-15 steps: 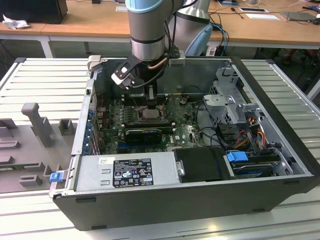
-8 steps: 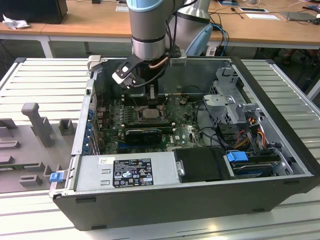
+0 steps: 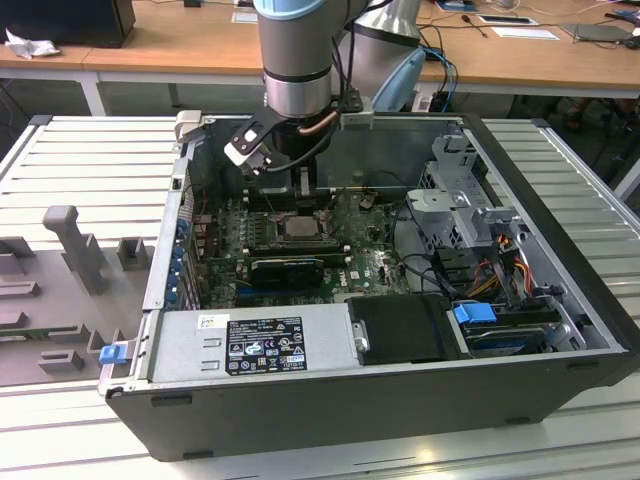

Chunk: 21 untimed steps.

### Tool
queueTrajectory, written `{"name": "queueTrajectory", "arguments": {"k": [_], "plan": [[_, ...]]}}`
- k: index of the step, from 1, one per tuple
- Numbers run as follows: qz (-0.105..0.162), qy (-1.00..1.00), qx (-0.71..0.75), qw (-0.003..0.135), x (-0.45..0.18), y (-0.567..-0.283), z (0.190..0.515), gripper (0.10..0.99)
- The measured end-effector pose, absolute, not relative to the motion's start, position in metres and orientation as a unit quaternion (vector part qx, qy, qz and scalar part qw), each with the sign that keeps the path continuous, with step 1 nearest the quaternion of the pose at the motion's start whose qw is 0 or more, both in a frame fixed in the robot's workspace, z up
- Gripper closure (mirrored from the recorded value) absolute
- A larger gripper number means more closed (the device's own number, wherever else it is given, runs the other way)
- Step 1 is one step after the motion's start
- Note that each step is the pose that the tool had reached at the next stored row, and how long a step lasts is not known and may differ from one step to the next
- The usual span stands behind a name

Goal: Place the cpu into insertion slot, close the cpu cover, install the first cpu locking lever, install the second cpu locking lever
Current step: 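Close the cpu cover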

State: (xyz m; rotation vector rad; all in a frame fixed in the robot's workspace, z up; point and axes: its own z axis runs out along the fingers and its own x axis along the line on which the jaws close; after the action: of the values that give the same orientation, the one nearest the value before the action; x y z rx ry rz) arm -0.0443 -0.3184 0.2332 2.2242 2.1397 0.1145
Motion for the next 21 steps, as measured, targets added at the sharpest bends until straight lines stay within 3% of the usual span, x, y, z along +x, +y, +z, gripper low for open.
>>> {"name": "queueTrajectory", "arguments": {"k": [21], "plan": [[0.037, 0.693, 0.720, 0.027, -0.038, -0.318, 0.252, 0.980]]}}
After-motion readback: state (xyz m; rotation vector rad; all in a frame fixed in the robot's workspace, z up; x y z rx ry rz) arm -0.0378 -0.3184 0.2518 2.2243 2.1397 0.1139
